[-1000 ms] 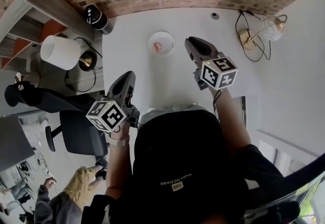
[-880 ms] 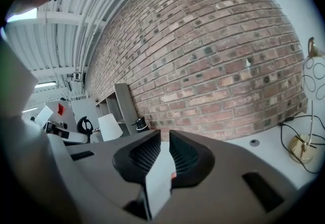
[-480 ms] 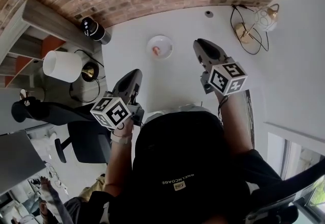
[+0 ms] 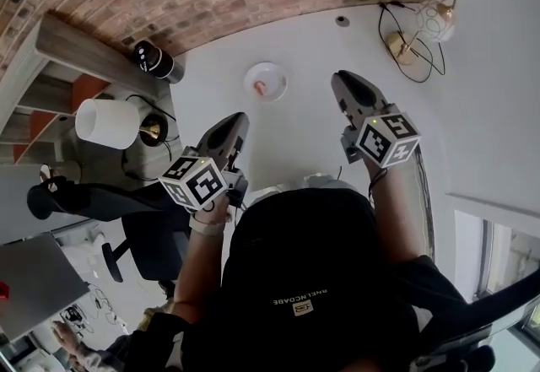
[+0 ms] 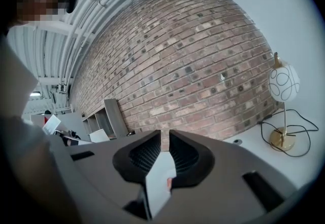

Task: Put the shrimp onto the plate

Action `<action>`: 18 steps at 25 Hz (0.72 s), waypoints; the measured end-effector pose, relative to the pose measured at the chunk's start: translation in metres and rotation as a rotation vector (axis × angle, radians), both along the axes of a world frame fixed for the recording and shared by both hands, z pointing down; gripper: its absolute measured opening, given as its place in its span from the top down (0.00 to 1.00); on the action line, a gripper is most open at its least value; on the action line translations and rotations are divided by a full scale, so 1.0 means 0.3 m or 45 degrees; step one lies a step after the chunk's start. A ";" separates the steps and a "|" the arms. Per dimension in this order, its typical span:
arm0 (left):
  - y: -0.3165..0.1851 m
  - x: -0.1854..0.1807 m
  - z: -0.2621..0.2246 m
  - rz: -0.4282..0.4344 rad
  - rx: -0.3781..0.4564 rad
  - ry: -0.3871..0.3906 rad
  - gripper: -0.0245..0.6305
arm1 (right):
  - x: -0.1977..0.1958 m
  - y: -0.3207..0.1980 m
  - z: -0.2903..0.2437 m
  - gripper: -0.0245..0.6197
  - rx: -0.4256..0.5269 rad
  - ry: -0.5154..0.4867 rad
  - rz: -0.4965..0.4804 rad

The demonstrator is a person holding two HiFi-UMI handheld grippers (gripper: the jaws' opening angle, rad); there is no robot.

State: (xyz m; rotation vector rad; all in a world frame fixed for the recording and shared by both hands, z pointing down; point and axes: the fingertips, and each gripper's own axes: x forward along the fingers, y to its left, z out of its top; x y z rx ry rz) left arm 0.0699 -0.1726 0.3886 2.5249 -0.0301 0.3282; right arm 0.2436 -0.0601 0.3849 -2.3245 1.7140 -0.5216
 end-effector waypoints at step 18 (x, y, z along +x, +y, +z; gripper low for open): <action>0.028 0.046 0.036 0.053 -0.046 -0.011 0.96 | -0.006 0.062 0.032 0.88 -0.043 -0.019 0.004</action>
